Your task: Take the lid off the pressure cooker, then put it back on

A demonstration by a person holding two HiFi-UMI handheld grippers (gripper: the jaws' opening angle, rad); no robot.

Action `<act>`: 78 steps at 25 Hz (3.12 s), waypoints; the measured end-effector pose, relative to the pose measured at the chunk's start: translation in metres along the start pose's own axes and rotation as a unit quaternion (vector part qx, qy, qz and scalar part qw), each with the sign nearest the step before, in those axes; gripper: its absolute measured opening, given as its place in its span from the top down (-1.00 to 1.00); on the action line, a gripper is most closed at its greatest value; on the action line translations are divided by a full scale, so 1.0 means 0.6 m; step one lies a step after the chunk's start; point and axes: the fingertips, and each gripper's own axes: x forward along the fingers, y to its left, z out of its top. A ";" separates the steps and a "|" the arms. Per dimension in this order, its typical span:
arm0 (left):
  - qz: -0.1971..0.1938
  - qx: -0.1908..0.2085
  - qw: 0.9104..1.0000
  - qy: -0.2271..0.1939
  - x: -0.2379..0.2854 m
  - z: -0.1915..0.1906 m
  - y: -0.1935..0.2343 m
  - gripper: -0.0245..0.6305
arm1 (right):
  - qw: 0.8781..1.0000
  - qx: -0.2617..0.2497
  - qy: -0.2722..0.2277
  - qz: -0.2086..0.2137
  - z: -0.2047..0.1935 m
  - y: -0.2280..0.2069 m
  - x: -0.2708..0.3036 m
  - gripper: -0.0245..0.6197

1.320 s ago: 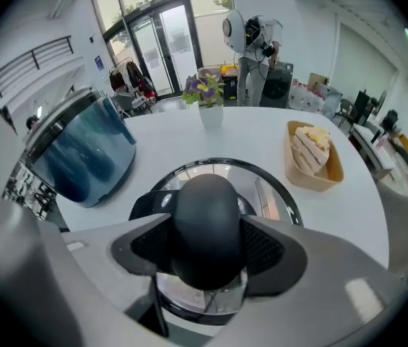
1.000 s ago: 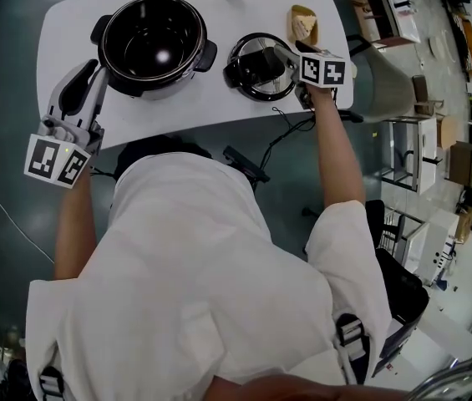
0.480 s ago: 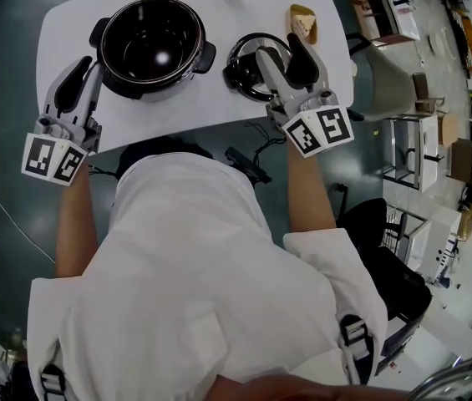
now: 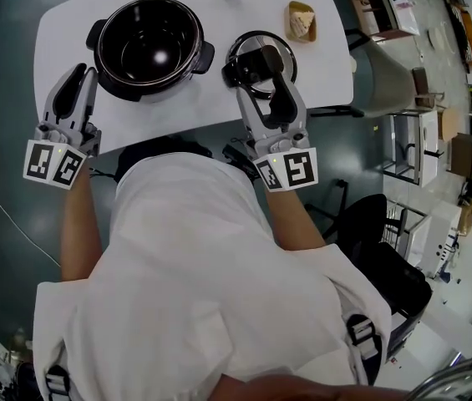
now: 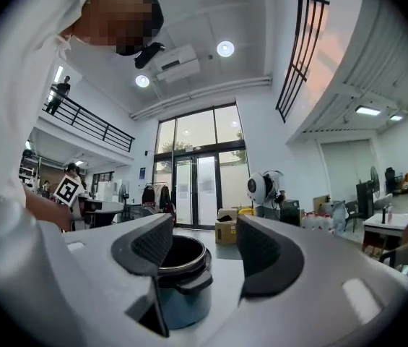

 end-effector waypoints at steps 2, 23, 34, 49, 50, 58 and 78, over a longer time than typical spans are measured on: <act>0.003 -0.002 1.000 0.002 -0.003 -0.005 0.001 0.68 | 1.000 0.006 0.002 -0.005 -0.008 -0.001 -0.004 0.04; 0.023 -0.119 0.992 0.035 0.018 -0.035 0.070 0.61 | 1.000 -0.011 -0.004 -0.009 -0.019 -0.080 0.028 0.04; 0.012 -0.355 0.934 0.031 0.072 -0.055 0.200 0.53 | 0.995 -0.031 0.091 0.030 -0.060 -0.189 0.093 0.04; 0.020 -0.524 0.849 0.073 0.114 -0.202 0.258 0.48 | 0.954 -0.007 0.296 0.037 -0.218 -0.344 0.091 0.04; 0.014 -0.532 0.844 0.070 0.117 -0.206 0.255 0.48 | 0.950 0.002 0.311 0.035 -0.235 -0.351 0.086 0.04; -0.003 -0.554 0.831 0.040 0.122 -0.199 0.251 0.67 | 0.887 0.057 0.456 0.046 -0.361 -0.370 0.058 0.04; -0.014 -0.559 0.829 0.024 0.123 -0.192 0.248 0.68 | 0.793 0.040 0.608 -0.018 -0.483 -0.348 0.052 0.04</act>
